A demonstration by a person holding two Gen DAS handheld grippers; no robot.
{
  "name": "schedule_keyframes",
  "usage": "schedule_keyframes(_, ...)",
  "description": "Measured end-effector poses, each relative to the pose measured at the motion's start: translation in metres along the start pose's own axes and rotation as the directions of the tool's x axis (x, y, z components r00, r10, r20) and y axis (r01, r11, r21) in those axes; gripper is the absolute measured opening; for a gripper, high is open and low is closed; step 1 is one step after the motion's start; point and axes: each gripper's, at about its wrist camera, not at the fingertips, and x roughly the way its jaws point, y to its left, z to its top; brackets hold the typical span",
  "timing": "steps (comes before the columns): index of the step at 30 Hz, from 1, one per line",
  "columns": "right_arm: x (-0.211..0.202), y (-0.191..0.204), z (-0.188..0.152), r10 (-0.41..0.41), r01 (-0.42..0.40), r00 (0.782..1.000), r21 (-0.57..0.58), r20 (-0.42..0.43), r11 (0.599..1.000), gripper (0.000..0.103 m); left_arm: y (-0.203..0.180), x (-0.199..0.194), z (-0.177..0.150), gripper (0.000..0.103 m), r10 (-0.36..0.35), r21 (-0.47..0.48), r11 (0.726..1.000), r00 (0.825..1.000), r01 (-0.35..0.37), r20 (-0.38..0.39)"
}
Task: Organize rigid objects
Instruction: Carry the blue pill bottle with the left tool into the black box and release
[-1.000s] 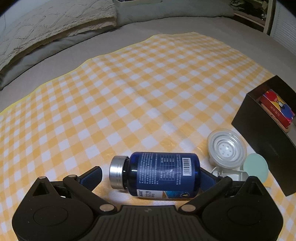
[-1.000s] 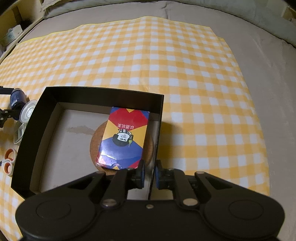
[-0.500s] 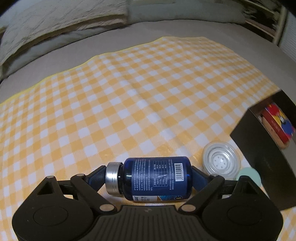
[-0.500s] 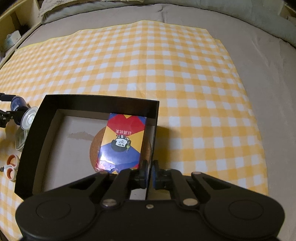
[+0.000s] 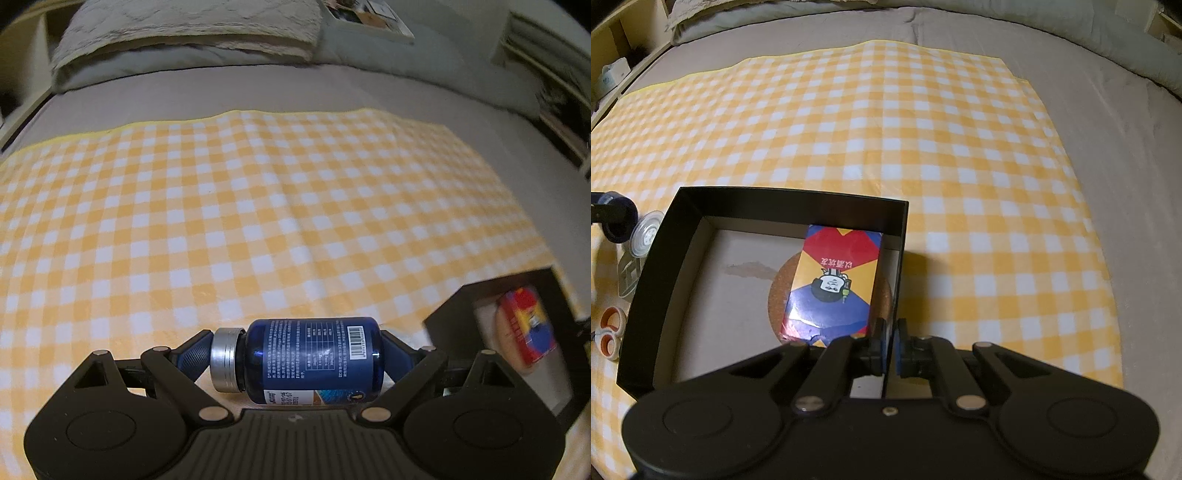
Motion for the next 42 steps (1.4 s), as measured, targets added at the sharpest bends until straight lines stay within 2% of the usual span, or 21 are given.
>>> schedule_keyframes(6, 0.0, 0.002, 0.0, -0.006, 0.006, 1.0, -0.003, -0.001, 1.0, 0.005, -0.019, -0.03, -0.003, 0.092, -0.054, -0.097, 0.994, 0.998, 0.058, 0.043)
schedule_keyframes(10, 0.0, 0.003, -0.001, -0.005, 0.005, 1.0, -0.002, 0.001, 1.0, 0.004, -0.042, -0.045, -0.008, 0.092, -0.137, -0.14, 0.98, 0.989, 0.144, 0.061)
schedule_keyframes(18, -0.005, -0.003, -0.002, 0.014, -0.014, 1.0, 0.019, 0.014, 1.0, 0.004, -0.105, -0.056, -0.018, 0.092, -0.331, -0.151, 0.93, 0.942, 0.336, 0.06)
schedule_keyframes(23, -0.009, -0.009, -0.003, 0.027, -0.027, 1.0, 0.034, 0.015, 0.999, 0.004, -0.14, -0.043, -0.028, 0.092, -0.389, -0.177, 0.904, 0.921, 0.389, 0.033)
schedule_keyframes(28, -0.009, -0.009, -0.004, 0.029, -0.03, 0.999, 0.036, 0.015, 0.999, 0.004, -0.169, -0.028, -0.039, 0.092, -0.414, -0.194, 0.889, 0.909, 0.415, 0.05)
schedule_keyframes(31, -0.01, -0.01, -0.004, 0.029, -0.029, 0.999, 0.034, 0.015, 0.999, 0.004, -0.18, -0.018, -0.043, 0.092, -0.414, -0.2, 0.888, 0.909, 0.414, 0.041)
schedule_keyframes(35, -0.009, -0.009, -0.004, 0.029, -0.029, 0.999, 0.035, 0.015, 0.999, 0.004, -0.192, -0.003, -0.048, 0.092, -0.398, -0.227, 0.891, 0.917, 0.393, 0.027)
schedule_keyframes(39, -0.008, -0.009, -0.004, 0.029, -0.029, 0.999, 0.033, 0.014, 0.999, 0.004, -0.201, 0.006, -0.051, 0.092, -0.353, -0.23, 0.909, 0.936, 0.347, 0.015)
schedule_keyframes(42, -0.008, -0.007, -0.005, 0.047, -0.048, 0.999, 0.067, 0.012, 0.997, 0.004, -0.202, 0.006, -0.051, 0.092, -0.354, -0.239, 0.905, 0.935, 0.352, 0.039)
